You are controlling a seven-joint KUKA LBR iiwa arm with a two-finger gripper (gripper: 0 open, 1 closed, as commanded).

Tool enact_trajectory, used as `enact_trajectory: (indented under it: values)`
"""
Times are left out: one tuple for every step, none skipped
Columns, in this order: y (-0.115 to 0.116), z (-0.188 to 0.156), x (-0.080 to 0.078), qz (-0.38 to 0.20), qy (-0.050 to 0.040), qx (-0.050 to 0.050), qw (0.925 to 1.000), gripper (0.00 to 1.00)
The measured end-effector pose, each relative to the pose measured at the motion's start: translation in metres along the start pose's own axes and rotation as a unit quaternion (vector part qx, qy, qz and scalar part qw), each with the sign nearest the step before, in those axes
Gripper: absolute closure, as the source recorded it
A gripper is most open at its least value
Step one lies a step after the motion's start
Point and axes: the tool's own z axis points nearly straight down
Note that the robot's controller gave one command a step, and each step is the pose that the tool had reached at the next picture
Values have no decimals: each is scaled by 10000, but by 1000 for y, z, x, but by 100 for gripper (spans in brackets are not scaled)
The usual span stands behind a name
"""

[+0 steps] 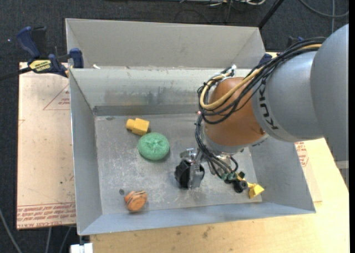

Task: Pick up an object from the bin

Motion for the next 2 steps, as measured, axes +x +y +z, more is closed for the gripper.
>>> enact_trajectory:
  values:
    - [0,0,0,-2,0,0,10000,100]
    - [23,4,-10,-48,-24,7,10000,100]
